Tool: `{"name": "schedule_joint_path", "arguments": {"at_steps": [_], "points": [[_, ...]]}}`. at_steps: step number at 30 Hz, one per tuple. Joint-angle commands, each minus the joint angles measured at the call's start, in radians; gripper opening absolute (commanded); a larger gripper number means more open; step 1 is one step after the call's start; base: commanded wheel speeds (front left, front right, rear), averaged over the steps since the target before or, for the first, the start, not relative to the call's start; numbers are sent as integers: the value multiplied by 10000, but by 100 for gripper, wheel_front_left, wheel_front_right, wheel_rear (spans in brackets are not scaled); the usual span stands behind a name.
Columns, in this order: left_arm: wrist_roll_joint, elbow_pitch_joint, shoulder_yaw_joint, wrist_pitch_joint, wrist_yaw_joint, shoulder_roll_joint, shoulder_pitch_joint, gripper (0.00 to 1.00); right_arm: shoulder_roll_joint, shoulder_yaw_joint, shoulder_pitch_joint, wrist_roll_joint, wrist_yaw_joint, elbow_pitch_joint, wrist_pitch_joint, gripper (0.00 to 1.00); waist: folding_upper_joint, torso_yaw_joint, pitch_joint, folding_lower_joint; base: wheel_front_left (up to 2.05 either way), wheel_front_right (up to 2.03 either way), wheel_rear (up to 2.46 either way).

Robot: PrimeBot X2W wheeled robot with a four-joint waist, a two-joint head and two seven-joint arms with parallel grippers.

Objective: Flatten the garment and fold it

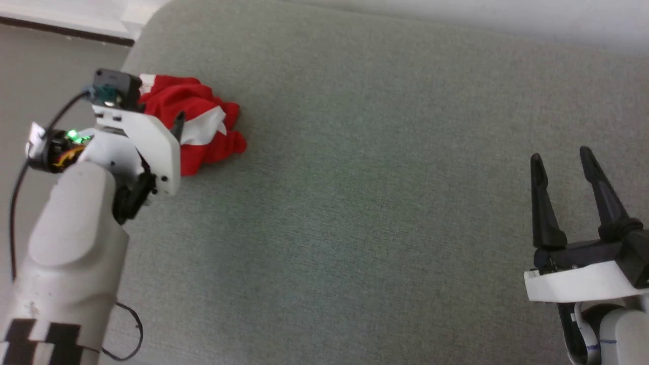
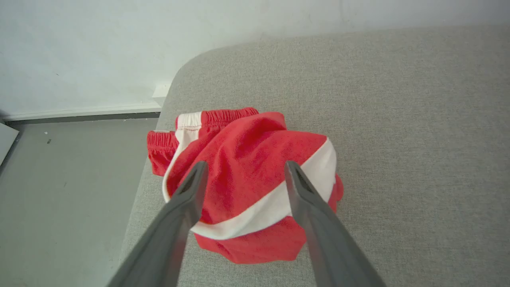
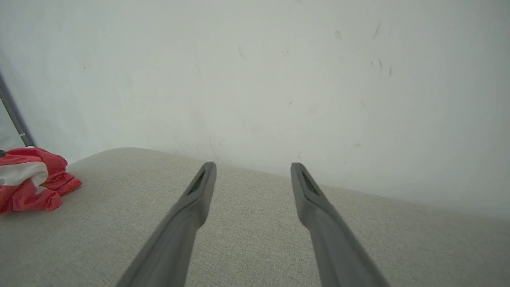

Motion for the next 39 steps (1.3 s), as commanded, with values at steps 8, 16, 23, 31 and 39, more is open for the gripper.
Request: {"name": "schedule_joint_path", "arguments": {"at_steps": [8, 16, 23, 31, 39], "points": [[-1687, 1155, -1282, 1992, -115, 866, -1128, 100, 25, 100, -663, -237, -17, -234, -252, 100, 0, -642, 1345, -3, 0, 0, 0], [-2641, 2107, -2919, 3678, -200, 1169, -1481, 100, 28, 215, -932, -256, -18, -291, -419, 100, 0, -728, 1711, -3, 0, 0, 0], [-3380, 2109, -3922, 3255, -275, 1758, -2308, 0, 31, 131, -848, -178, -19, -207, -566, 100, 0, -453, 1343, -3, 0, 0, 0], [-3760, 1482, -5167, 1679, -359, 2590, -4091, 0, 34, -36, -506, 174, -21, -138, -732, 100, 0, -292, 351, -3, 0, 0, 0], [-3376, -117, -6496, 466, -362, 2449, -5153, 0, 34, -158, 19, 558, -21, -39, -738, 100, 0, -808, -598, -3, 0, 0, 0]]}}
